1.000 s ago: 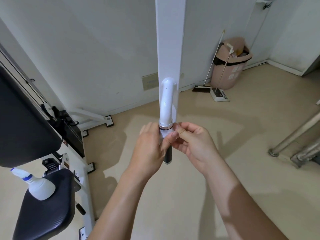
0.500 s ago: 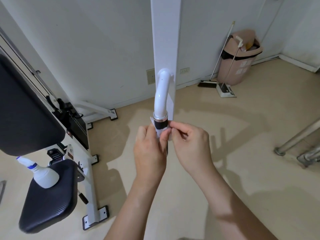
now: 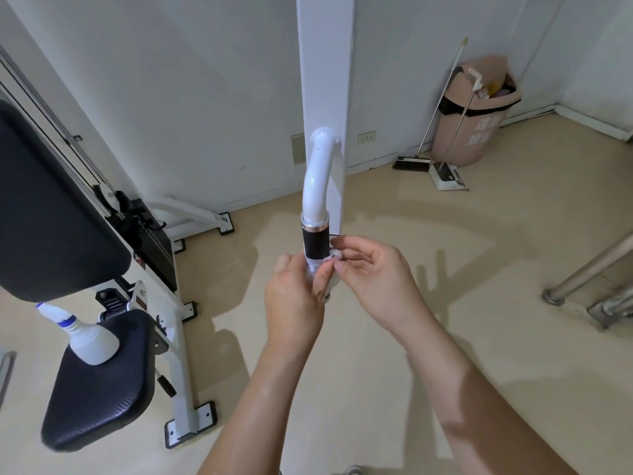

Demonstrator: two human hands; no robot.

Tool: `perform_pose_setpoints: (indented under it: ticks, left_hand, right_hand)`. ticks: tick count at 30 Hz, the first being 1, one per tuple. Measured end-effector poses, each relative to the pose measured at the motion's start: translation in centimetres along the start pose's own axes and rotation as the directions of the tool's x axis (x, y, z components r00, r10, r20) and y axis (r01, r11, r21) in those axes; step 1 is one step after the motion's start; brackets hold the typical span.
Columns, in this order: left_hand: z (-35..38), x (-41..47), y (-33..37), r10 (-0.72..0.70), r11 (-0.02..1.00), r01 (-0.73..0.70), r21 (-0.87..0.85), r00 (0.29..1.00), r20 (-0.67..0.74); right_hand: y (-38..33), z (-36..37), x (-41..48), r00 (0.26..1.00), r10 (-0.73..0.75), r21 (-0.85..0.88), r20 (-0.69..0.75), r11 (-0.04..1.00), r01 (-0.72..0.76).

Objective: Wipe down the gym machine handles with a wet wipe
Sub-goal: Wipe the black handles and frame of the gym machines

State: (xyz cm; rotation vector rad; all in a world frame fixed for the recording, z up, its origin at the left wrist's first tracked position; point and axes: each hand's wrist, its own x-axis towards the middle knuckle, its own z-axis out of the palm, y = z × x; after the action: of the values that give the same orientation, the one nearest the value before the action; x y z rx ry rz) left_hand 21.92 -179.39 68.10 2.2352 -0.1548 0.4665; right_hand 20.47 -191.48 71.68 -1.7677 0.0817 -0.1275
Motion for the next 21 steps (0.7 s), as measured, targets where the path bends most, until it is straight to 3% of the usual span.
perform_pose_setpoints:
  ticks: [4,8,12,15,17,19,21]
  left_hand:
    - [-0.4,0.4,0.3,-0.004,0.999,0.001,0.051,0.998,0.061]
    - [-0.1,-0.2,0.7,-0.156,0.977,0.166,-0.134,0.984,0.086]
    - [-1.3,0.5,1.4,-0.307,0.826,0.410,-0.387,0.903,0.301]
    - [-2.9,0.6,1.2,-0.222,0.708,0.477,-0.521,0.850,0.477]
    - [-3.2,0.6,0.7,-0.194,0.756,0.405,-0.514,0.889,0.416]
    - [-2.8,0.5,0.2,-0.262,0.836,0.326,-0.442,0.944,0.200]
    - [-2.3,0.1,0.2,-0.246,0.879,0.217,-0.424,0.969,-0.015]
  right_hand:
    - [0.9,0.4,-0.5,0.996,0.021,0.032,-0.087,0.999,-0.019]
    - [2.1,2.2,-1.7,0.971,-0.012,0.022,-0.240,1.000,0.018]
    - [3.2,3.5,-2.4,0.913,-0.270,-0.243,-0.307,0.949,0.199]
    - [3.4,4.5,-2.6,0.890,-0.319,-0.258,-0.325,0.936,0.240]
    - [3.1,4.4,-2.1,0.890,-0.224,-0.150,-0.398,0.973,0.178]
    - [2.7,3.6,-1.3,0.906,-0.005,0.072,-0.423,0.997,0.039]
    - [2.4,3.0,-0.6,0.913,0.158,0.301,-0.376,0.953,-0.040]
